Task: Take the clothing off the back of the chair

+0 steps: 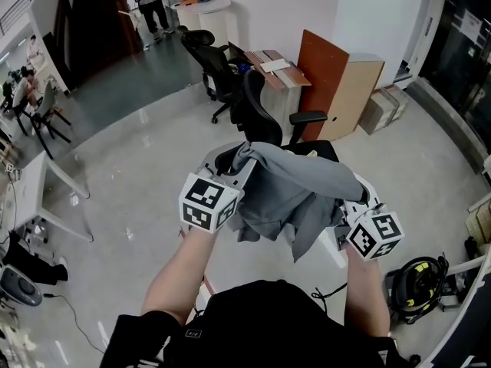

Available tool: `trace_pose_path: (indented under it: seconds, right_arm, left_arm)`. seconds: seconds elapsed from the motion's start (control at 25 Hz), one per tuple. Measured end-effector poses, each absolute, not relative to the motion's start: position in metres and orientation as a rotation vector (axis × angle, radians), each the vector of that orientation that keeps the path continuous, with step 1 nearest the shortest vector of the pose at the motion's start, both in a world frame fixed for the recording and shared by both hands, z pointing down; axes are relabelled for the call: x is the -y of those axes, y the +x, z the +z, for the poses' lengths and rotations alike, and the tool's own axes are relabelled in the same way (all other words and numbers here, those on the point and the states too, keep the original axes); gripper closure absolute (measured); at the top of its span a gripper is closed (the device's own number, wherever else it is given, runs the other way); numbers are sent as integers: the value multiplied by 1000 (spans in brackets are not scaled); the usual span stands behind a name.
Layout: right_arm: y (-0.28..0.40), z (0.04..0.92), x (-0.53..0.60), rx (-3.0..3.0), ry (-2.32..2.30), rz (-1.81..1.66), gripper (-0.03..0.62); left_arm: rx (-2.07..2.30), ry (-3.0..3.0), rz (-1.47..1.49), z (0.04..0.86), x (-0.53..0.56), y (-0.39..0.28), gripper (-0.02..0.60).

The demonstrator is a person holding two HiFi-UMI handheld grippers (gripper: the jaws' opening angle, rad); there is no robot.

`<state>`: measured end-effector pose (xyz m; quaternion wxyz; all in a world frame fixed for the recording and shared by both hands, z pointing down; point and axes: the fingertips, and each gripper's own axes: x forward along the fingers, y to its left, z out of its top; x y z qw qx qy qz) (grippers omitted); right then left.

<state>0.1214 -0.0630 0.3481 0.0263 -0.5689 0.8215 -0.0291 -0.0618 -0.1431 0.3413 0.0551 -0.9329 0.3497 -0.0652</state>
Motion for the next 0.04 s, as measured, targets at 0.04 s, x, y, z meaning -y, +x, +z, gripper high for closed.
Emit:
trace_pose_path:
  seconds: [0.04]
  right_arm:
    - [122, 348, 63, -2538, -1757, -93, 557]
  left_arm:
    - [-1061, -2831, -199, 341, 143, -61, 480]
